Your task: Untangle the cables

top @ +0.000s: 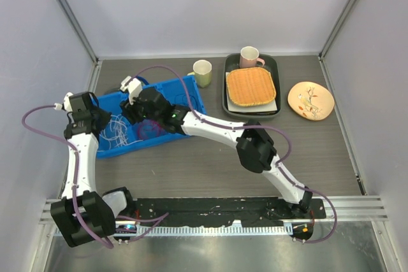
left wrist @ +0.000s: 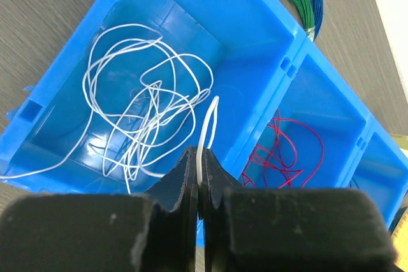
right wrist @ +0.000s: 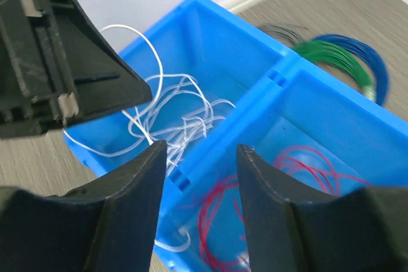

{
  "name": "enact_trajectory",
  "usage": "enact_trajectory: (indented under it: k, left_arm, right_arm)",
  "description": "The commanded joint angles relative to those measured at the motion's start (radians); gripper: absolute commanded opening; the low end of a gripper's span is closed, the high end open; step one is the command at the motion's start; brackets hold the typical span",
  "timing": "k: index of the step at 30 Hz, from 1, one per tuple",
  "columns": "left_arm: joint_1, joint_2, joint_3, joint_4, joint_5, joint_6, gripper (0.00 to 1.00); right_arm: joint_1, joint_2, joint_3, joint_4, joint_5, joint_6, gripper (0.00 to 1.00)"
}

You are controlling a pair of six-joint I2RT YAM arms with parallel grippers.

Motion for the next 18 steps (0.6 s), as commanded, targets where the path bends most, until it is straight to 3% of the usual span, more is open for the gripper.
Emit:
enact_trajectory:
  k: [1,3,5,7,10,14,18]
  left_arm:
    - [0.009,0.035,0.026,0.028,0.034,-0.002,0.16]
    - [0.007,0.048,0.030,0.017,0.037,0.002,0.27]
    - [0.007,0.040,0.030,0.011,0.028,0.002,0.60]
    - [0.007,0.023,0.033,0.000,0.020,-0.004,0.81]
    - [0.007,-0.023,0.049,-0.018,0.026,-0.004,1.00]
    - [-0.020,-0.098,0.056,-0.043,0.121,-0.016,1.00]
    - [-0.180,-0.167,0.099,-0.082,0.093,-0.007,1.00]
  right_arm:
    - [0.004,-0.184,-0.129,-0.051,0.218,-0.100,0.62]
    - [0.004,-0.235,-0.207,-0.051,0.315,-0.128,0.66]
    - [0.004,-0.304,-0.275,-0.052,0.474,-0.154,0.73]
    - [0.003,-0.382,-0.330,-0.045,0.575,-0.156,0.78]
    - [0.003,-0.503,-0.473,-0.022,0.708,-0.122,0.84]
    - [-0.029,-0.679,-0.737,0.038,0.755,0.046,0.90]
    - [-0.113,-0.870,-0.951,0.040,0.731,0.191,0.92]
